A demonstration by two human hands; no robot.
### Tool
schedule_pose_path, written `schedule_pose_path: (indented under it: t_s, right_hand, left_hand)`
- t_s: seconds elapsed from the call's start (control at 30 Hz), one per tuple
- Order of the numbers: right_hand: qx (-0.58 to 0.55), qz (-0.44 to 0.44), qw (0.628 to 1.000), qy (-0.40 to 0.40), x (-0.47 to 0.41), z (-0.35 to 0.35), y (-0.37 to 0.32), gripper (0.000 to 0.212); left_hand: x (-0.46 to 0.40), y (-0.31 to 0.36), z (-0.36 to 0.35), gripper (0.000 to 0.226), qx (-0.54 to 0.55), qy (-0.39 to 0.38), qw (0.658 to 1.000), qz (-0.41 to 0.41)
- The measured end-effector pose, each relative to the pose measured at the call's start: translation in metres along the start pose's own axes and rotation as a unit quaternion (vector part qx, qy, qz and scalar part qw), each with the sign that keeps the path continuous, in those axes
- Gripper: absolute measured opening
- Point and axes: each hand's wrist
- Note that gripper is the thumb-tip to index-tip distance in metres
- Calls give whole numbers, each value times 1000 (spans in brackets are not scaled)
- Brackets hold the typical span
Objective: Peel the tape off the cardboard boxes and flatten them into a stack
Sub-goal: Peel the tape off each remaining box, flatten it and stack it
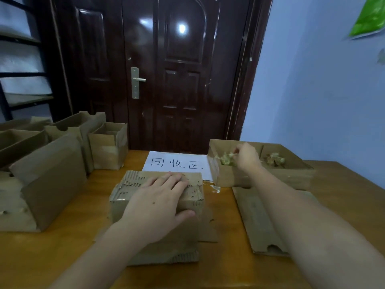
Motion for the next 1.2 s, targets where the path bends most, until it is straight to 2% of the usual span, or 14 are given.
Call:
schedule_pose_path:
  t_s: [0.1, 0.33, 0.4, 0.57, 0.7, 0.87, 0.93, 1.0, 1.03, 1.13, 1.2]
  right_hand:
    - [33, 24, 998, -44, 0, -12, 1, 9]
    - [70, 23, 985, -155, -8, -12, 14, 29]
    - [72, 30, 986, -148, -7, -7, 17, 32]
    - [50, 18, 997, -60, 8, 15, 12, 31]
    - [-29, 99, 994, -35, 45, 30, -19, 25]
    - [-84, 242, 954, -154, 115, 38, -75, 33]
    - [-81, 281, 934, -203, 141, 39, -90, 44]
    - [-62, 302, 919, -244, 159, 37, -96, 55]
    - [-42, 303, 917, -256, 165, 35, -97, 63]
    - [30, 288, 921, -262, 175, 31, -97, 76]
    - [33, 277, 926, -255, 179, 30, -98, 77]
  left_hand:
    - [0, -1, -1, 81, 0, 3, 1000, -1]
    - [-1, -2, -3, 83, 7, 11, 1000, -2]
    - [-1, -3, -3, 83, 6, 12, 1000, -2]
    - [0, -2, -3, 86, 12, 13, 1000, -2]
    - [0, 0, -1, 86, 8, 22, 1000, -1]
    - [-11, 2, -1, 80, 34, 37, 999, 5]
    - [-15, -3, 4, 72, 110, 9, 994, 12]
    - [-16, -13, 14, 70, 224, -31, 974, 34]
    - [-14, -19, 18, 72, 233, -44, 971, 32]
    - [-3, -43, 25, 82, 82, -50, 995, 25]
    - [6, -58, 27, 84, 43, -51, 997, 44]
Point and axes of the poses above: each hand's wrist, its own x-axis away from the middle knuckle, its own z-axis out of the back of the hand, y = z × x, and after that the axes turned 3 degrees about -y, right-handed
